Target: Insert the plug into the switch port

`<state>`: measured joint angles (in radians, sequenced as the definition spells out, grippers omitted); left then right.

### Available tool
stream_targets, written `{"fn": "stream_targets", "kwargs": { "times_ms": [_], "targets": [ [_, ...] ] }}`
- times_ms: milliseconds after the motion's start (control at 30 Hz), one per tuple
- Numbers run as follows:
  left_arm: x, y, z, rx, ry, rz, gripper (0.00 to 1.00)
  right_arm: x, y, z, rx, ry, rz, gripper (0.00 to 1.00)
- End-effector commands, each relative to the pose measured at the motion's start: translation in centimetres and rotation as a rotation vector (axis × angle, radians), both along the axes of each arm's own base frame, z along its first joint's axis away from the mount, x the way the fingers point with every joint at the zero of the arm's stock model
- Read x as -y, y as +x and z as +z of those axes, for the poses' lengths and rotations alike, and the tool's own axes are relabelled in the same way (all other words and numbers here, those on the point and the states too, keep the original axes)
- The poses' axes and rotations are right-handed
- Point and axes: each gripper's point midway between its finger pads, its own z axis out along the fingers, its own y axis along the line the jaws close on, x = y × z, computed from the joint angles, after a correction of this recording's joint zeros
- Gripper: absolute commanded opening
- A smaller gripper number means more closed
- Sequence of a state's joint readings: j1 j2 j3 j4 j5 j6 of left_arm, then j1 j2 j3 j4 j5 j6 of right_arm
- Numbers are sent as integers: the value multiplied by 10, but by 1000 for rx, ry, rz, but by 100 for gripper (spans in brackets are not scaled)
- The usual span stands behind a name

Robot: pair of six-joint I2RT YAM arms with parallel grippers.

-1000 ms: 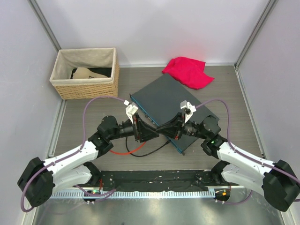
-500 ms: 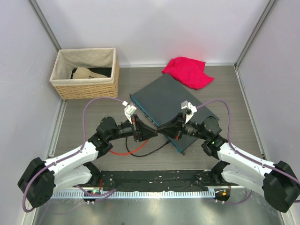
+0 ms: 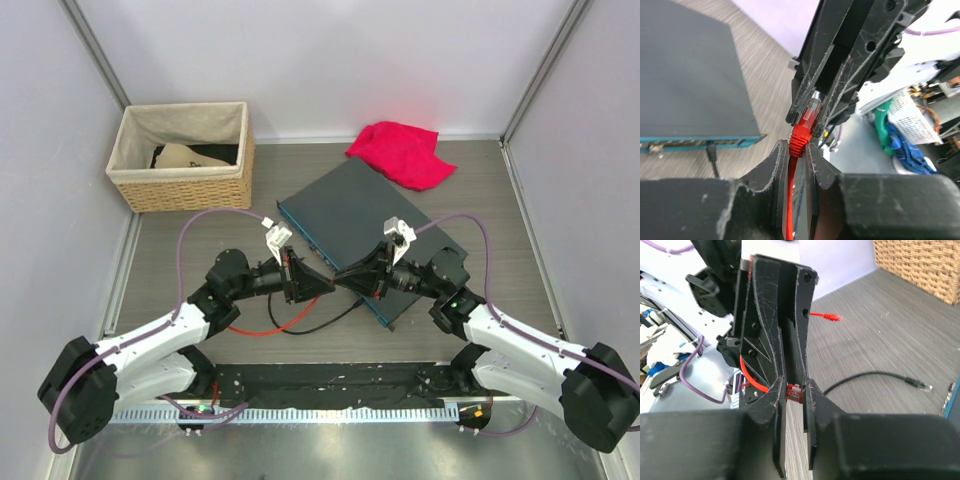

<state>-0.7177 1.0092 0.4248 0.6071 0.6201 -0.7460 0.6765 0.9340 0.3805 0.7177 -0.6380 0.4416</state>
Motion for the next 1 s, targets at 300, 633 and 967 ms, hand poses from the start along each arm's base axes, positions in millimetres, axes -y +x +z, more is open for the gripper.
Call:
{"fn": "stream_targets", "kwargs": {
  "times_ms": [300, 633, 967],
  "targets": [
    [-16, 34, -48, 121, 408, 300, 0, 37, 59, -5, 29, -160, -366, 71],
    [8, 26, -83, 266, 659, 353, 0, 145, 146, -25, -233, -197, -854, 78],
    [54, -2, -114, 324, 790, 225, 0, 265, 207, -70, -509, -159, -1175, 77]
  ]
}}
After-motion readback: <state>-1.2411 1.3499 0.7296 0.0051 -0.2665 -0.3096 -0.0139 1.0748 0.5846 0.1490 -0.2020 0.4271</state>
